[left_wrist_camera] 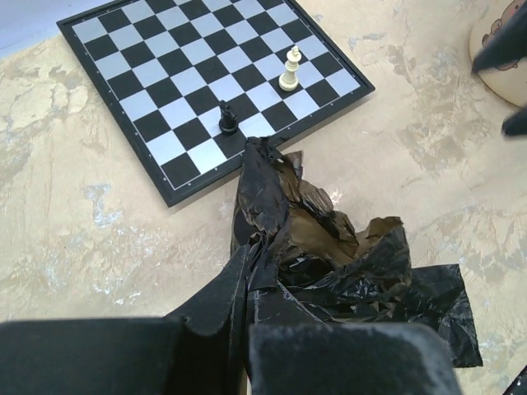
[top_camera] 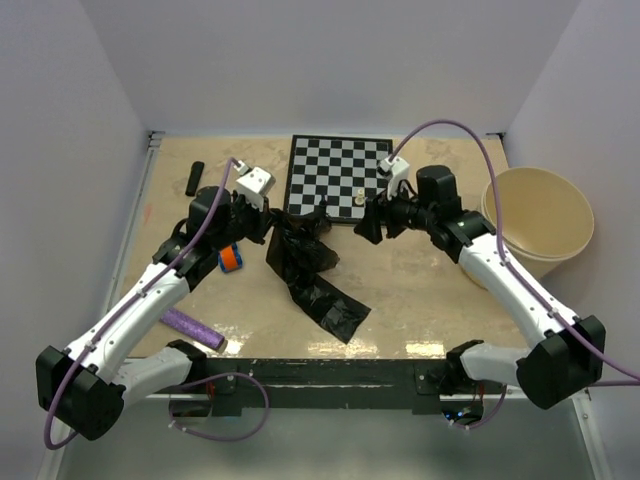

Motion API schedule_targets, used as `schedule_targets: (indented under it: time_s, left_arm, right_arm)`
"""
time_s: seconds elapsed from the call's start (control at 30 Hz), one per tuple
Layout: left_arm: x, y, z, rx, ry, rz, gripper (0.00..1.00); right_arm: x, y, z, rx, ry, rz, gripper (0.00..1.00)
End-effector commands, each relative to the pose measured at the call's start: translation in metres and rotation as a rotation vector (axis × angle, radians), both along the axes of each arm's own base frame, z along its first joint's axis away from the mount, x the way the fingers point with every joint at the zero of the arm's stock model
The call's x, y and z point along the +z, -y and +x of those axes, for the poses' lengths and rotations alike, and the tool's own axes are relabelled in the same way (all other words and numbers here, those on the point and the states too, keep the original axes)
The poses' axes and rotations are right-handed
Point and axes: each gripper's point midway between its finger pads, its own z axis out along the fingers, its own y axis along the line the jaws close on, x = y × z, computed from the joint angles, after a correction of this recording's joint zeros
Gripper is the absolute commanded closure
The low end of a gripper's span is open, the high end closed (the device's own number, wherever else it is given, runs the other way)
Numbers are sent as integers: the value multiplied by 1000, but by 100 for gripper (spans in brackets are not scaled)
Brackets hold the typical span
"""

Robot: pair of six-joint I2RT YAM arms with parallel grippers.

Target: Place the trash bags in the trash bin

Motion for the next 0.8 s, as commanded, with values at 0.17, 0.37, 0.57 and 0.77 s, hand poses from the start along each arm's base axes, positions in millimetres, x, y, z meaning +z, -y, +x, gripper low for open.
schedule_targets:
  time_s: [0.17,0.37,0.57,0.77]
  left_arm:
    - [-15,8,-23,-110,-48,-25,100]
    - [-22,6,-29,-136,-48,-1,100]
    - [-19,9,-25,-139,-44,-11,100]
    - [-19,12,-21,-139,-49,-16,100]
  right_arm:
    - [-37,-56,14,134,-279,290,29]
    - [-62,-84,34,171,-448,414,27]
    - [-82,-97,38,170,-535,427,28]
    - [-97,-124,20,213,-612,424,31]
